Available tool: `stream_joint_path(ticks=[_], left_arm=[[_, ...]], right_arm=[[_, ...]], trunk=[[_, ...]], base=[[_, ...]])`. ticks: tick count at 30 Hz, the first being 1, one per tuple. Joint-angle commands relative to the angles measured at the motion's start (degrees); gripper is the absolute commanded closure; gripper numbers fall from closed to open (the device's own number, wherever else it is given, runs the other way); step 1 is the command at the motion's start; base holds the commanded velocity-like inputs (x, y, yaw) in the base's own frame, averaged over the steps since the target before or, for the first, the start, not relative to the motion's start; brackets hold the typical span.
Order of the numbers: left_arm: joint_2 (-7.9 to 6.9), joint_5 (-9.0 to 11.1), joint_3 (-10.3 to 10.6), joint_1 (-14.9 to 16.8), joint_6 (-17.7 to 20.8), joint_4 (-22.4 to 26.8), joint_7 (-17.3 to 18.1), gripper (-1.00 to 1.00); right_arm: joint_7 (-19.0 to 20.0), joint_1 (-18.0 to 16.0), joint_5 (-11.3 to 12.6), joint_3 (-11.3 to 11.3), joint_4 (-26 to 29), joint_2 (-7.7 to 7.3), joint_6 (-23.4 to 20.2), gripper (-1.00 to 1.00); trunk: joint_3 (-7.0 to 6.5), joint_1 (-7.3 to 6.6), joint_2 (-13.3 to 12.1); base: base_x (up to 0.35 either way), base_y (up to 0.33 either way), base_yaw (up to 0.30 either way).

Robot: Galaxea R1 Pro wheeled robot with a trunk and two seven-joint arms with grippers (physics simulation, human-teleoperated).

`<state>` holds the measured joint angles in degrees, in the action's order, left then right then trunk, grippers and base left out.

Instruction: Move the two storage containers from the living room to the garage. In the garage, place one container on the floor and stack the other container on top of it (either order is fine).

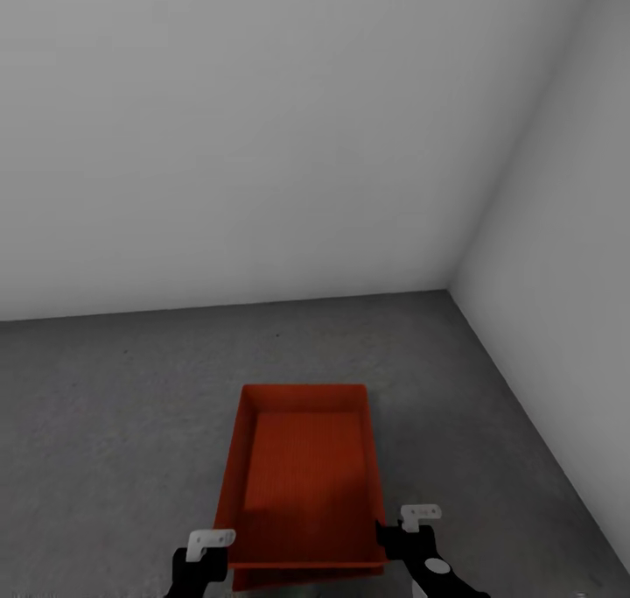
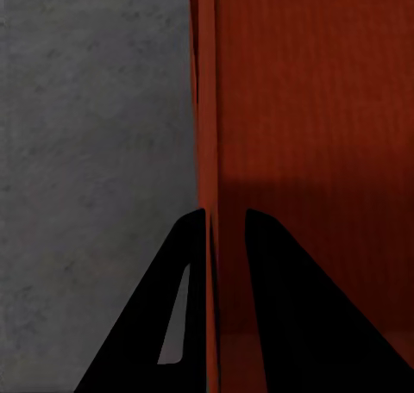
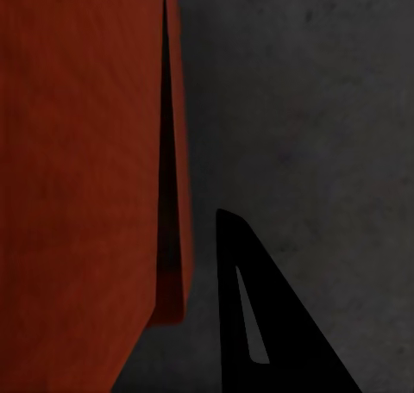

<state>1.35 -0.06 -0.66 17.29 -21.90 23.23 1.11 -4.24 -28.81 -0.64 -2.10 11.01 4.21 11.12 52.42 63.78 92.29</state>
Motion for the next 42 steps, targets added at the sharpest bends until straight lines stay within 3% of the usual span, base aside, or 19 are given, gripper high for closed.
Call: stream_joint_path(ticks=[1, 42], left_arm=[[-0.03, 0.41, -1.54, 0.03, 0.11, -0.20, -0.41, 1.00], [0.03, 0.41, -1.46, 0.03, 0.19, -0.04, -0.55, 1.00]], right_arm=[[-0.51, -0.01, 0.11, 0.34, -0.11, -0.79, 0.22, 1.00], [-0.51, -0.02, 0.11, 0.34, -0.11, -0.79, 0.19, 1.00]], trunk=[[0.12, 0.00, 0.01], [0.38, 0.00, 0.01]], base=[[0.000, 0.000, 0.093], [0.000, 0.000, 0.008]])
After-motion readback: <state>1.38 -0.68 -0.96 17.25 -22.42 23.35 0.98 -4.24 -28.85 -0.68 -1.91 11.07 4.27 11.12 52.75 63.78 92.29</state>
